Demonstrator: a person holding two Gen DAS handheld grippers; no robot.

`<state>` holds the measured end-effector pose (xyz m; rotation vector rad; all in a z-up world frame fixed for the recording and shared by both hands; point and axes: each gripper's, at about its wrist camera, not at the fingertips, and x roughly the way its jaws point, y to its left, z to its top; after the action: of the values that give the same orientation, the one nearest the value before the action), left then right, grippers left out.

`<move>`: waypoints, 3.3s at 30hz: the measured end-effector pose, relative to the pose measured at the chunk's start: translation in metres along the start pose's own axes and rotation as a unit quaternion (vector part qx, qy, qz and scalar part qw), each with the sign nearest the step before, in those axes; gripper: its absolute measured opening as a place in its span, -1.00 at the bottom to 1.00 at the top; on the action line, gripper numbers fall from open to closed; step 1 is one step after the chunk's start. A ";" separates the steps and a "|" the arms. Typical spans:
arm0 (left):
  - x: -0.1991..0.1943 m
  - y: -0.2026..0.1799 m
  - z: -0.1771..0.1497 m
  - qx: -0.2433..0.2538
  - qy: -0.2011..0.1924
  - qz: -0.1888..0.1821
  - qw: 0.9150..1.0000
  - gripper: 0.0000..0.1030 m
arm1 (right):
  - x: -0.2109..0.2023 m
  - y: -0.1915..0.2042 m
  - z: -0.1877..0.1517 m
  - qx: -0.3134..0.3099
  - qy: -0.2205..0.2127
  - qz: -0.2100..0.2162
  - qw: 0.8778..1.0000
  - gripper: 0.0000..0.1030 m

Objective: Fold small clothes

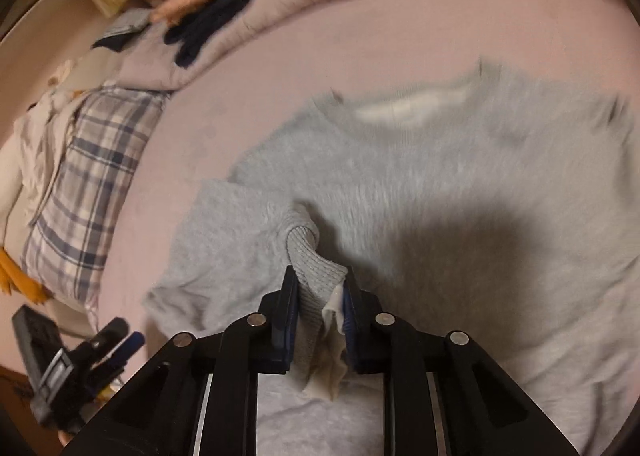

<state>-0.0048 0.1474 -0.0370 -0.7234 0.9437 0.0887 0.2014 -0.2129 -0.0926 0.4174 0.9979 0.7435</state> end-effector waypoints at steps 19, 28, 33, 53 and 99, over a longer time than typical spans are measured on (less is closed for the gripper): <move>0.041 -0.067 0.020 0.095 0.019 0.004 0.995 0.53 | -0.108 -0.009 0.029 -0.046 -0.129 -0.078 0.988 -0.61; 0.080 -0.087 0.026 0.131 0.039 0.022 0.990 0.48 | -0.118 -0.034 0.025 -0.026 -0.134 -0.097 0.986 -0.61; 0.103 -0.088 0.026 0.133 0.057 0.026 0.989 0.18 | -0.112 -0.050 0.023 -0.016 -0.127 -0.118 0.985 -0.61; 0.138 -0.087 0.009 0.127 0.064 0.053 0.988 0.25 | -0.059 -0.121 0.003 0.040 -0.075 -0.105 0.991 -0.61; 0.004 -0.129 -0.049 0.161 -0.026 0.048 0.985 0.50 | -0.111 -0.105 -0.007 0.020 -0.156 -0.027 0.987 -0.61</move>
<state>0.0108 0.0184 0.0093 -0.3758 0.9164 0.0374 0.1975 -0.3655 -0.0954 0.5218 0.7269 0.5873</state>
